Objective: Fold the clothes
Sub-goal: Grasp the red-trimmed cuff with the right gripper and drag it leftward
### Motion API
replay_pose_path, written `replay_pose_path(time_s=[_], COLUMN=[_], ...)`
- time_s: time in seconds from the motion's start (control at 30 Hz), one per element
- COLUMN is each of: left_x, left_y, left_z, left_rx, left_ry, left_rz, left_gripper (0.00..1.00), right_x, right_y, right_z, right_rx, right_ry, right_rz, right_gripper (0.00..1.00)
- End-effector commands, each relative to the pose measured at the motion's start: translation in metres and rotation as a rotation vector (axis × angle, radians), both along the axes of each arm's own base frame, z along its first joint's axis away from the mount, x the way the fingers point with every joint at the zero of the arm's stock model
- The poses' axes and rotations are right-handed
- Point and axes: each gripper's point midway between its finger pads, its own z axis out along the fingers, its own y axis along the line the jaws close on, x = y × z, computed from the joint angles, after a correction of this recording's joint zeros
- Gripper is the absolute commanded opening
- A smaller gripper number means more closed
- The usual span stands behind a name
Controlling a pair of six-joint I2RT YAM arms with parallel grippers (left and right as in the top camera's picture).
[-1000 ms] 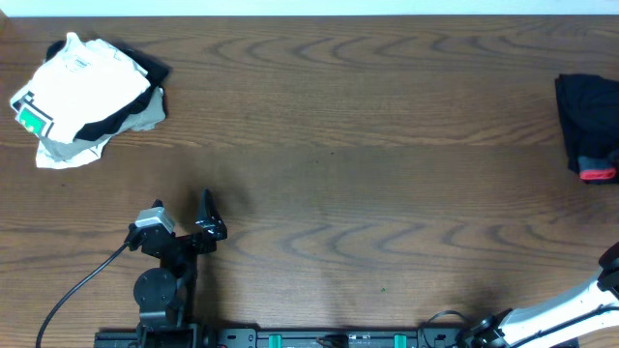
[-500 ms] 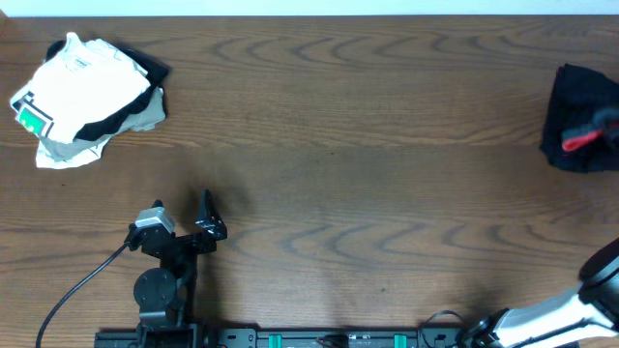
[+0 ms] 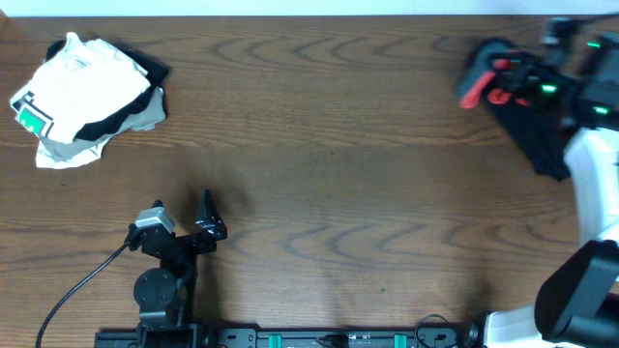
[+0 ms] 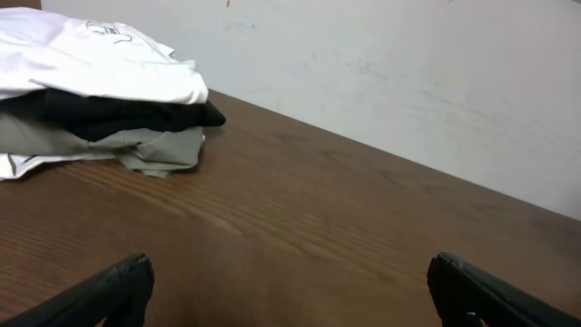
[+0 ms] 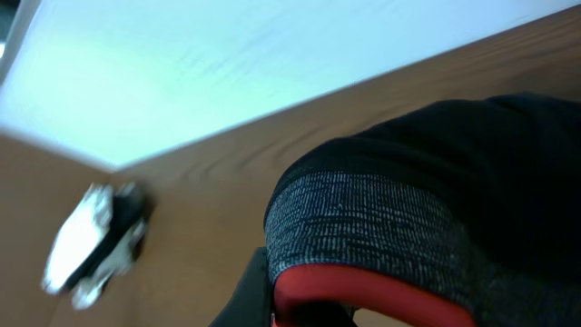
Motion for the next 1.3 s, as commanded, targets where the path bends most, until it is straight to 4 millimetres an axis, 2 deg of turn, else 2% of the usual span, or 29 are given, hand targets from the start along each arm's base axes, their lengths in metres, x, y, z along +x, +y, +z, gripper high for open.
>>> replay_pose_path(time_s=[0.0,0.17,0.27,0.53,0.67,0.83,0.9,1.0,1.03,1.07,1.17,1.27], left_x=[-0.001,-0.001,-0.001,-0.001,-0.001,-0.001,-0.001,-0.001,-0.001,-0.001,-0.001,-0.001], left_y=[0.004,0.004,0.004,0.004,0.004,0.004,0.004,0.004,0.004,0.004,0.004,0.004], left_z=[-0.016,-0.016,-0.016,-0.016,-0.016,-0.016,-0.016,-0.016,-0.016,-0.016,-0.016,-0.016], left_rx=[0.024,0.024,0.023,0.023,0.023,0.024,0.023,0.023,0.023,0.023,0.024,0.023], left_ry=[0.048,0.047,0.048,0.048,0.048,0.048,0.048,0.048,0.048,0.047,0.048,0.048], left_rz=[0.022,0.022,0.023,0.022,0.022,0.023,0.022,0.022,0.023,0.022,0.022,0.022], left_gripper=[0.98,0.98,0.98,0.98,0.98,0.98,0.98,0.98,0.98,0.98,0.98,0.98], right_x=[-0.006,-0.018,-0.031,-0.073,-0.098,-0.121,-0.130,-0.142,-0.147,-0.149,-0.150,-0.134], right_y=[0.069,0.147,0.187,0.265,0.316,0.362,0.372,0.381,0.385,0.388,0.390,0.384], right_z=[0.016,0.009,0.004,-0.029,-0.053,-0.082,-0.090,-0.092,-0.092,-0.091,-0.090,-0.080], right_rx=[0.016,-0.014,-0.051,-0.131,-0.140,-0.185,-0.208,-0.239,-0.253,-0.263,-0.302,-0.311], right_ry=[-0.023,0.014,0.019,0.121,0.146,0.121,0.108,0.077,0.056,0.037,-0.022,-0.055], right_rz=[0.138,0.218,0.271,0.339,0.449,0.585,0.631,0.686,0.712,0.729,0.764,0.725], right_gripper=[0.01,0.01,0.01,0.01,0.01,0.05,0.05,0.13,0.29,0.38,0.58,0.56])
